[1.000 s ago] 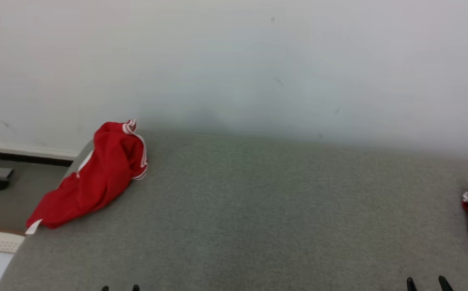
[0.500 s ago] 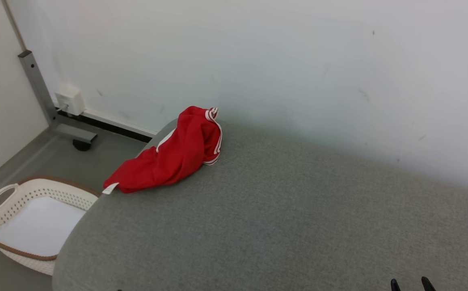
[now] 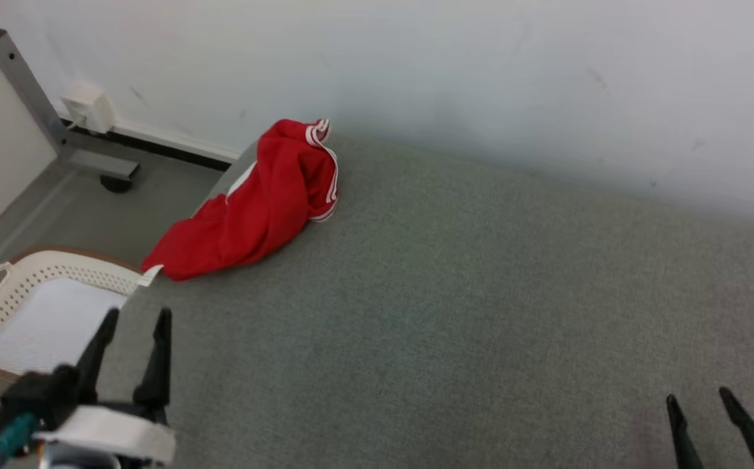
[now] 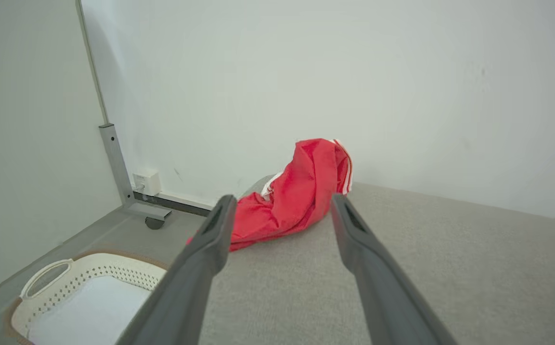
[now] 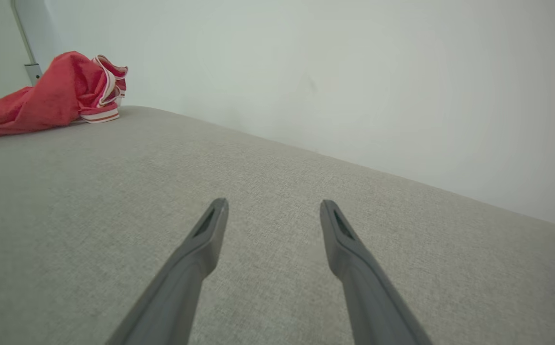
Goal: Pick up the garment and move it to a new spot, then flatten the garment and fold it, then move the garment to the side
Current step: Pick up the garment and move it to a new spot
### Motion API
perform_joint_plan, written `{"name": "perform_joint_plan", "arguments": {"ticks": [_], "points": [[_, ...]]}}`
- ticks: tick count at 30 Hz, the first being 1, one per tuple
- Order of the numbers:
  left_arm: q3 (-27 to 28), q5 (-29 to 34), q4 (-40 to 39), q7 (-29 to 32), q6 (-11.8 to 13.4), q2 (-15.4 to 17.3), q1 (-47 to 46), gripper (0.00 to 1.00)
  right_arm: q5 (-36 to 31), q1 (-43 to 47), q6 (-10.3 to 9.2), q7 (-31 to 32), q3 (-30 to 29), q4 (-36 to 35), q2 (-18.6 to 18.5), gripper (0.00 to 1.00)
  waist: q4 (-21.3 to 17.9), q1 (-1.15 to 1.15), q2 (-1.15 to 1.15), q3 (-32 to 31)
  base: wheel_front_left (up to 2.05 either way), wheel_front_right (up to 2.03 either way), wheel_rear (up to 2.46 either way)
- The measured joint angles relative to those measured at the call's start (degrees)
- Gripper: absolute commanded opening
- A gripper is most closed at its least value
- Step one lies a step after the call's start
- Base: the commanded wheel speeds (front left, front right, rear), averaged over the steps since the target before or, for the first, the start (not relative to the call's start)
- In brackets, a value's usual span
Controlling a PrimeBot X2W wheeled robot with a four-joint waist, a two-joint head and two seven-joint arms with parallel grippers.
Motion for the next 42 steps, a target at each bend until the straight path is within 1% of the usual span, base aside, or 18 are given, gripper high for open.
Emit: {"name": "perform_joint_plan", "arguments": {"ticks": [3,6,9,12,14,15,17,19,21,23,26,31,32,33,35,38,42], "points": [[-1.29,-2.78,1.74,0.89,-0.01,2.88,-9.20,1.00,-0.46,-3.00,-0.01,0.00,-0.93,-1.83,-2.69,1.00,-0.80,0.00,0.00,4.49,0.00,0.00,0.00],[-4.99,-5.16,4.34,2.01,0.00,6.64,-18.62,1.00,-0.60,-5.27,0.00,0.00,-2.23,-3.58,-5.53,1.00,-1.61,0.01,0.00,9.39,0.00,0.00,0.00],[-8.55,-7.76,8.54,3.39,0.00,9.26,-27.22,1.00,-0.97,-7.31,0.00,0.45,-3.32,-5.92,-8.04,1.00,-2.40,0.01,0.00,14.34,0.00,0.00,0.00],[-11.40,-12.00,14.15,5.14,-0.01,10.13,-35.11,1.00,-1.09,-8.65,-0.01,1.80,-4.39,-8.89,-10.23,1.00,-3.22,0.02,0.00,19.03,0.00,0.00,0.00],[-12.60,-17.44,18.25,6.43,-0.01,10.00,-39.78,1.00,-1.11,-9.21,0.00,2.77,-4.83,-11.06,-11.24,1.00,-3.84,0.02,0.00,21.87,0.00,0.00,0.00],[-13.81,-17.51,20.06,6.78,-0.01,10.63,-41.74,1.00,-1.11,-9.35,0.00,3.21,-5.00,-12.02,-11.57,1.00,-4.19,0.02,0.00,23.14,0.00,0.00,0.00],[-13.81,-20.53,24.70,7.62,-0.01,11.02,-45.23,1.00,-1.11,-9.44,0.00,4.11,-5.22,-13.94,-12.26,1.00,-5.00,0.02,0.00,25.36,0.00,0.00,0.00],[-14.81,-20.46,28.82,8.39,0.00,11.84,-48.20,1.00,-1.03,-9.42,0.00,4.99,-5.50,-16.02,-12.90,1.00,-5.97,0.02,0.00,27.15,0.00,0.00,0.00],[-14.75,-21.51,32.60,8.94,-0.01,11.89,-51.24,1.00,-0.87,-9.38,0.00,5.67,-5.91,-18.31,-13.17,1.00,-6.92,0.02,0.00,28.89,0.00,0.00,0.00],[-16.14,-21.18,35.85,9.17,-0.01,12.17,-53.95,1.00,-0.81,-9.11,0.00,6.50,-6.27,-20.28,-13.34,1.00,-7.79,0.01,0.00,30.58,0.00,0.00,0.00],[-16.71,-22.17,40.32,9.45,-0.01,11.44,-57.07,1.00,-0.54,-8.50,0.00,7.49,-7.25,-22.70,-13.38,1.00,-8.92,0.02,0.00,32.95,0.00,0.00,0.00],[-18.35,-20.29,48.33,8.91,0.57,11.58,-59.98,1.00,-0.49,-8.24,0.00,7.84,-7.99,-25.12,-13.14,1.00,-10.80,0.01,0.00,35.73,0.00,0.00,0.00],[-18.27,-20.29,49.69,8.91,0.57,11.57,-60.34,0.22,-0.45,-8.10,0.00,7.84,-8.10,-25.24,-12.91,1.00,-11.24,0.01,0.00,35.88,0.00,0.00,0.00],[-18.22,-20.41,50.80,8.73,0.56,11.60,-60.84,0.00,-0.44,-7.93,0.00,7.83,-8.25,-25.28,-12.61,1.00,-11.60,0.00,0.00,35.95,0.00,0.00,0.00],[-18.51,-20.41,52.34,8.24,0.51,11.46,-61.74,0.00,-0.44,-7.71,0.00,7.51,-8.36,-24.91,-12.12,1.00,-12.01,0.01,0.00,35.68,0.00,0.00,0.00],[-18.67,-20.46,53.42,5.70,0.45,11.52,-62.19,0.00,-0.36,-7.51,-0.01,6.84,-7.90,-23.24,-11.20,1.00,-12.21,0.01,0.00,34.19,0.00,0.00,0.00],[-19.50,-20.81,52.83,3.34,0.23,12.76,-63.58,0.00,0.08,-7.65,0.00,5.36,-5.98,-20.01,-9.77,1.00,-12.55,0.00,0.00,30.93,0.00,0.00,0.00]]}}
